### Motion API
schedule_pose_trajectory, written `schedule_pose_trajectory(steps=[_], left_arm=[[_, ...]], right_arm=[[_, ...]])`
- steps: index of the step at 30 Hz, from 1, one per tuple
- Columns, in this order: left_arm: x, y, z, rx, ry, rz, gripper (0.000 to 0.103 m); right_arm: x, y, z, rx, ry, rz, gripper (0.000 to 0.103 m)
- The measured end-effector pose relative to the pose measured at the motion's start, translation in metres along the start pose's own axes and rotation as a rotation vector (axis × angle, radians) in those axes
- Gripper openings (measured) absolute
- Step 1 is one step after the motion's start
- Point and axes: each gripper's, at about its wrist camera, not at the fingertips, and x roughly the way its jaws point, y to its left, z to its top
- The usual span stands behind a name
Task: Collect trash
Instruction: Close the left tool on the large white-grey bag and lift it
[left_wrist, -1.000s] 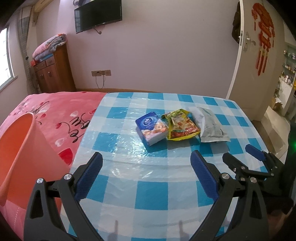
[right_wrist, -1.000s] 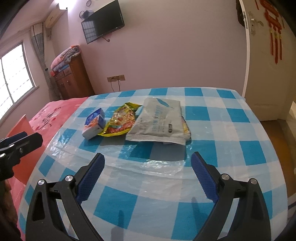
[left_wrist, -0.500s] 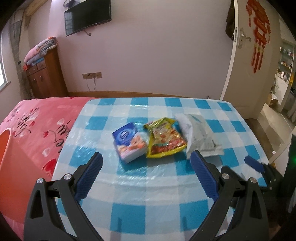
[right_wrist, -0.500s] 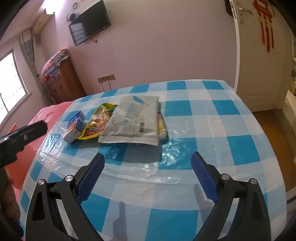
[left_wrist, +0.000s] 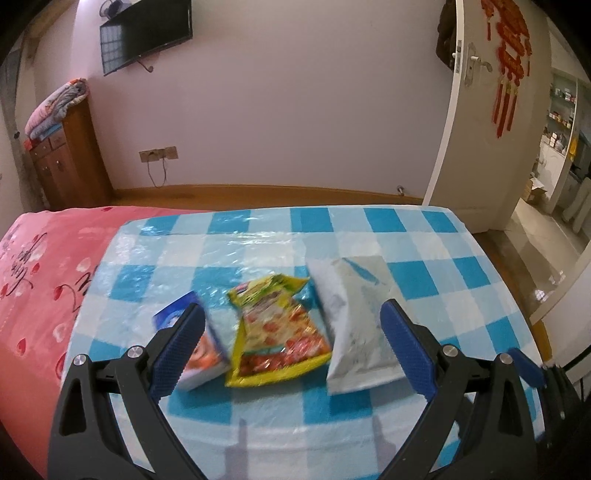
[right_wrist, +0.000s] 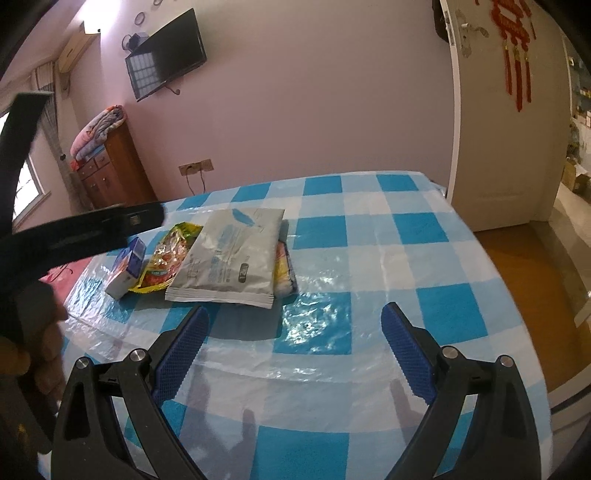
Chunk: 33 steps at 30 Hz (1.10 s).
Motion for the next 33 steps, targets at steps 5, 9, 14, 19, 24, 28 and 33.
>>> schedule_pose_trajectory(steps=[5, 9, 14, 19, 24, 28, 33], left_arm=[[0.024, -0.009, 0.008, -0.005, 0.037, -0.003, 0.096], [0.038, -0.016, 0.013, -0.011, 0.060, -0.014, 0.096], [0.051, -0.025, 0.015, -0.016, 0.084, -0.036, 0.096], [0.060, -0.038, 0.013, 0.019, 0.103, -0.062, 0.096], [0.070, -0.047, 0.007, 0.051, 0.133, -0.072, 0.096], [0.074, -0.054, 0.003, 0.086, 0.142, -0.080, 0.096], [0.079, -0.063, -0.005, 0.118, 0.174, -0.101, 0.087]], right_arm=[[-0.001, -0.006, 0.001, 0.003, -0.005, -0.014, 0.093], [-0.002, -0.011, 0.002, 0.006, -0.009, -0.030, 0.093], [-0.001, -0.016, 0.003, 0.018, -0.006, -0.036, 0.093], [-0.002, -0.018, 0.004, 0.014, -0.010, -0.043, 0.093], [-0.001, -0.021, 0.003, 0.017, -0.008, -0.045, 0.093], [0.000, -0.021, 0.003, 0.013, -0.006, -0.047, 0.093], [0.001, -0.022, 0.004, 0.014, -0.004, -0.046, 0.093]])
